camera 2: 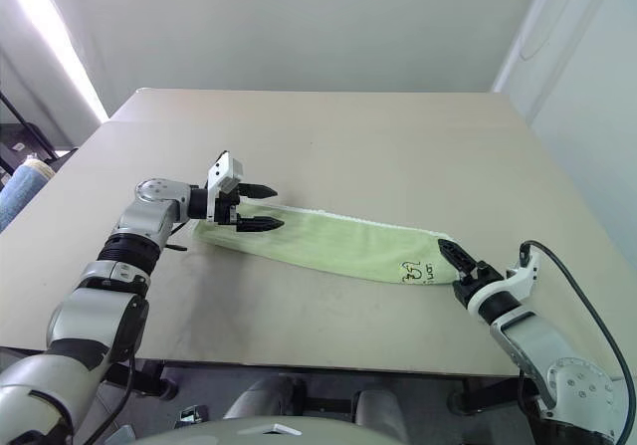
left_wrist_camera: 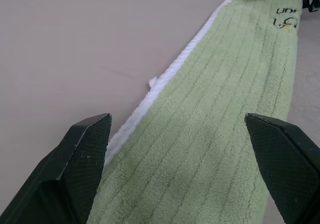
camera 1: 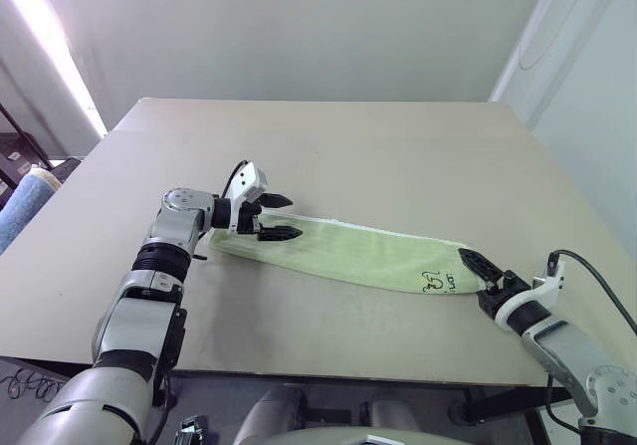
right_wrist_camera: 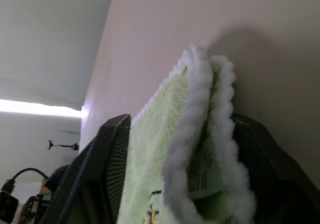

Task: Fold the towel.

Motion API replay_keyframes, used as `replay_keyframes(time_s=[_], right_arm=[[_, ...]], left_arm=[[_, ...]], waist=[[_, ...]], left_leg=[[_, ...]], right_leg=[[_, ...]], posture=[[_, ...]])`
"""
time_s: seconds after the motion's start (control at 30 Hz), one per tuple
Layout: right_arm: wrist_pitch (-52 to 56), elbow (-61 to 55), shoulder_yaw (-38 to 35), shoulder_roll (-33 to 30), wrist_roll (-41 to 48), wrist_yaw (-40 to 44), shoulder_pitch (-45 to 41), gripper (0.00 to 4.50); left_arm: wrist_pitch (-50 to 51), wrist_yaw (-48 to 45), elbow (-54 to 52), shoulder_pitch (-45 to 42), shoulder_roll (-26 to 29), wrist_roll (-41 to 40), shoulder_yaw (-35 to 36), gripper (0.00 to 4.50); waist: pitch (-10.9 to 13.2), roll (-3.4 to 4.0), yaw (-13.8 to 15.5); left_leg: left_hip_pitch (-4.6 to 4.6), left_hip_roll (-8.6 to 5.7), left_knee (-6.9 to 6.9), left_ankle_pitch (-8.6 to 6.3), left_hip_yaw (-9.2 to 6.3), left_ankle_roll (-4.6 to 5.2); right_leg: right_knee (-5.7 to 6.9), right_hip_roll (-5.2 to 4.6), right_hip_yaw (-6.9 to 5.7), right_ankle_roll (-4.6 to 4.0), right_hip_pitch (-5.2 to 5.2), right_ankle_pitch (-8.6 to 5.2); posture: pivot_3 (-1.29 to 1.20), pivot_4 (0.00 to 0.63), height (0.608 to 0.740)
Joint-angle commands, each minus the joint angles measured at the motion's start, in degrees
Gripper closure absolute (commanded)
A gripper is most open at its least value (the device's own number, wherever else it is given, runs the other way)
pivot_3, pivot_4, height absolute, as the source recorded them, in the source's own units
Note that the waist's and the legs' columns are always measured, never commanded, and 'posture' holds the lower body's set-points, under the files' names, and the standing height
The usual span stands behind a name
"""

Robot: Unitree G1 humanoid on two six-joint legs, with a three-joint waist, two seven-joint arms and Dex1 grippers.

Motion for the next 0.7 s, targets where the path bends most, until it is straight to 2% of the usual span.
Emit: replay_keyframes(time_s=[0.03,0.17,0.2,0.47,0.7], right_arm=[[0.62,-1.39,-2.01,-0.29,0.46,1.05,-0.33,2.86],[4.50,-4.30,-0.57,-0.73,3.05,2.41,1.34,4.36],[4.96,-4.77,-0.05,-0.62,2.96,2.26,1.56,4.46],[4.85,-3.94,0.32,-0.55,0.16,0.87,1.51,4.46],[2.19,-3.90,-3.81,-1.32,-0.21,-0.41,0.28,4.46]], left_arm=[[-0.92,0.18,-0.99,-0.52,0.83,-0.55,0.44,0.00],[-1.09,0.25,-0.69,-0.61,0.95,-0.27,0.15,0.00],[-1.21,0.28,-0.56,-0.64,0.95,-0.17,0.06,0.00],[-1.93,0.85,0.31,-1.09,0.77,0.53,-0.43,0.00],[-2.17,1.22,1.35,-2.10,1.08,1.00,-0.40,0.00]], waist=[[0.00,0.00,-0.01],[0.00,0.00,-0.06],[0.00,0.00,-0.11],[0.00,0.00,-0.10],[0.00,0.00,0.04]], left_leg=[[0.00,0.00,0.00,0.00,0.00,0.01],[0.00,0.00,-0.01,0.01,-0.01,0.02],[0.00,0.00,0.00,0.01,-0.02,0.01],[0.01,0.00,0.01,-0.03,-0.01,-0.04],[0.01,-0.02,0.06,-0.05,-0.01,-0.06]], right_leg=[[-0.01,0.00,0.00,0.00,0.00,0.00],[-0.01,0.02,0.00,0.01,0.00,0.00],[-0.01,0.02,0.00,0.01,0.01,0.00],[-0.01,0.02,0.02,0.00,0.04,0.00],[-0.01,0.00,0.02,0.01,0.06,0.01]], posture=[[0.00,0.000,0.692],[0.00,0.000,0.692],[0.00,0.000,0.692],[0.00,0.000,0.692],[0.00,0.000,0.692]])
